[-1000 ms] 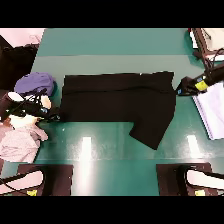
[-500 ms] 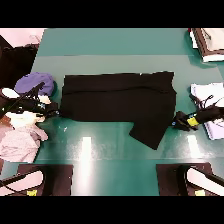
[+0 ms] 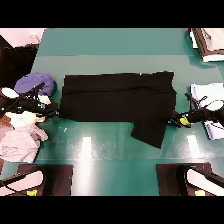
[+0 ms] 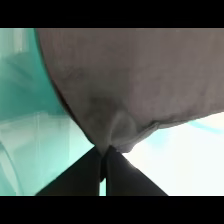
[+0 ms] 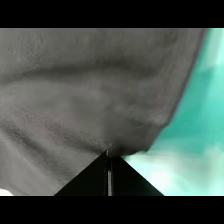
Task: Fold the shirts.
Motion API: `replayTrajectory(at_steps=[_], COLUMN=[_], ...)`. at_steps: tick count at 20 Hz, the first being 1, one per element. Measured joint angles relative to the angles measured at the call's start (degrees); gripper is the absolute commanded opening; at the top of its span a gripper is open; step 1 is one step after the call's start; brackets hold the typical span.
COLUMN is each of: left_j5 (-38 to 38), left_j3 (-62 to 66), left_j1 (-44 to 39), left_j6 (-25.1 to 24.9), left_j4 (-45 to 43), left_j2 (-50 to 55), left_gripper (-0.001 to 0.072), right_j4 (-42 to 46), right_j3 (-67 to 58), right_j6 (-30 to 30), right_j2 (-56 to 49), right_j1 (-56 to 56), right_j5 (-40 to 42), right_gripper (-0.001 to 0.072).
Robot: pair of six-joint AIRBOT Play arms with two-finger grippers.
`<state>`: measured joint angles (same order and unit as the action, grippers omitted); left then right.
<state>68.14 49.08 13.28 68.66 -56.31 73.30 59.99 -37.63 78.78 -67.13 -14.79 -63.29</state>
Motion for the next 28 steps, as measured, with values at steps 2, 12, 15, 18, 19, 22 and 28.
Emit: replayTrajectory(at_steps=[2, 12, 15, 18, 19, 22, 28], left_j5=[2.14, 15.19, 15.82, 11.06, 9.29, 4.85, -2.64], left_j3=[0.61, -3.89, -5.68, -5.73, -5.33, -3.69, -0.70], left_j1=[0.00, 0.00, 0.00, 0.00, 0.00, 0.00, 0.00], left_j6=[0.46, 3.26, 4.13, 4.61, 4.76, 5.18, 5.38], left_j4=[-2.64, -8.79, -6.49, -3.43, -2.58, -0.83, 3.54], left_j2=[-0.33, -15.80, -18.36, -18.97, -18.86, -17.44, -11.17], left_gripper=[0.0021, 0.0022, 0.0022, 0.0021, 0.0022, 0.0022, 0.0022], right_j4=[2.84, 20.39, 20.72, 19.19, 18.80, 18.05, 17.70], right_j3=[-1.88, 1.27, 0.52, -2.75, -4.15, -8.55, -17.62], right_j6=[-0.04, 0.11, 0.52, 0.63, 0.63, 0.59, 0.26], right_j2=[1.38, 26.47, 32.46, 32.68, 31.41, 25.35, 9.97], right_j1=[0.33, 0.59, 0.59, 0.59, 0.59, 0.59, 2.29], right_j5=[-3.65, -25.70, -26.60, -24.22, -23.23, -20.28, -15.26], right_gripper=[0.0022, 0.0021, 0.0020, 0.0021, 0.0021, 0.0020, 0.0021])
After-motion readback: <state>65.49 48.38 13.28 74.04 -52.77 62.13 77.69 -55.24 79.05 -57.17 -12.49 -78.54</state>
